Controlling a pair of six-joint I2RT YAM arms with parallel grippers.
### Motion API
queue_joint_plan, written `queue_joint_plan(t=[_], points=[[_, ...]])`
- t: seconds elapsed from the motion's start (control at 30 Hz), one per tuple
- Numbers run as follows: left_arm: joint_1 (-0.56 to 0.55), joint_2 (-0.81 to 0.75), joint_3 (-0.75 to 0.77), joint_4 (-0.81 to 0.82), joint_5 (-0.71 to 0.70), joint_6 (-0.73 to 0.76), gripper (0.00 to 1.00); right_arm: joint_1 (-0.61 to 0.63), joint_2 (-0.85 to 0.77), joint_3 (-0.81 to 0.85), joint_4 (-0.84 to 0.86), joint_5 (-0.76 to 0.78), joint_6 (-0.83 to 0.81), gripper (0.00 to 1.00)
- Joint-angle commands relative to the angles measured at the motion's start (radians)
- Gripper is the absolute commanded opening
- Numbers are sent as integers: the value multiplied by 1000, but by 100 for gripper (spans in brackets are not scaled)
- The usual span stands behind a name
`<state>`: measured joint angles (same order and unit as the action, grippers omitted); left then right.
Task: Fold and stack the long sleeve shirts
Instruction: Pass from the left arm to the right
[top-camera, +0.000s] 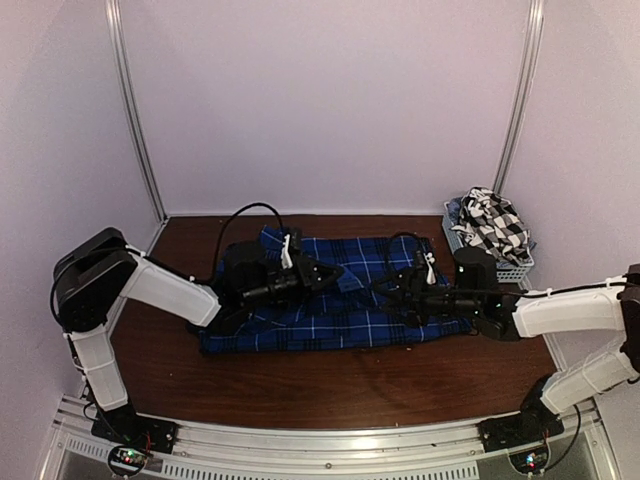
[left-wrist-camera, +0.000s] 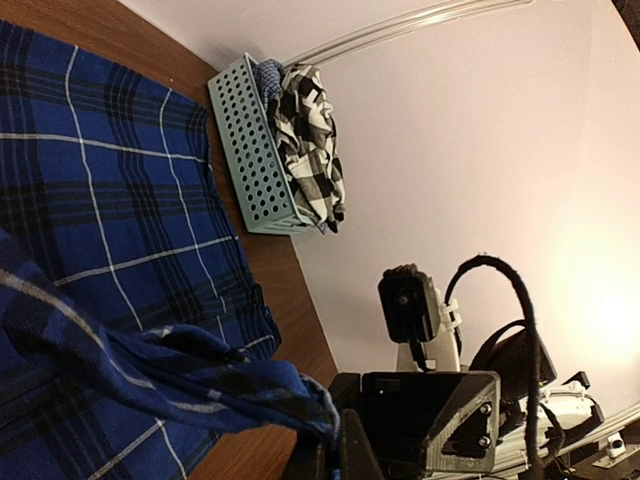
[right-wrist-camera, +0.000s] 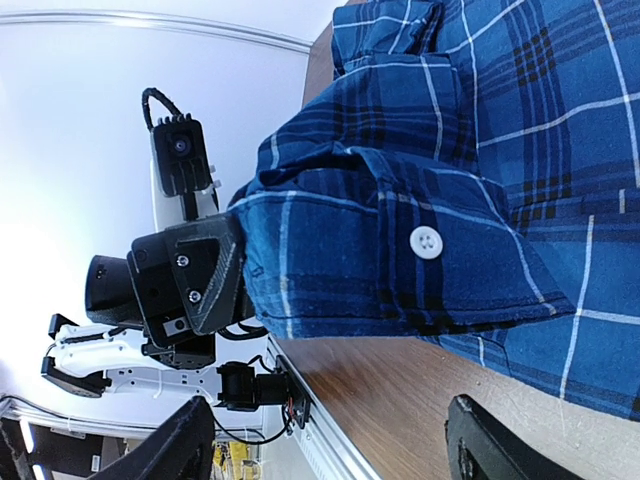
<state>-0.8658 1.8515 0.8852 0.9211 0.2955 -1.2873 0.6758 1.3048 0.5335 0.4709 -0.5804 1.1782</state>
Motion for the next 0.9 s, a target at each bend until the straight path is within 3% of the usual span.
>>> queue_joint_plan(t=[0.0, 0.33, 0.53, 0.87], points=[[-7, 3, -31, 141, -1, -16, 0, 25, 46, -12, 144, -18, 68, 80], [-11, 11, -102, 292, 6, -55, 0, 44, 177, 15, 306, -31, 156, 80], [-18, 32, -107, 324, 22, -61, 0, 47, 283, 0, 512, -54, 271, 80], [-34, 48, -140, 360, 24, -74, 0, 51, 315, -3, 532, -9, 292, 79]])
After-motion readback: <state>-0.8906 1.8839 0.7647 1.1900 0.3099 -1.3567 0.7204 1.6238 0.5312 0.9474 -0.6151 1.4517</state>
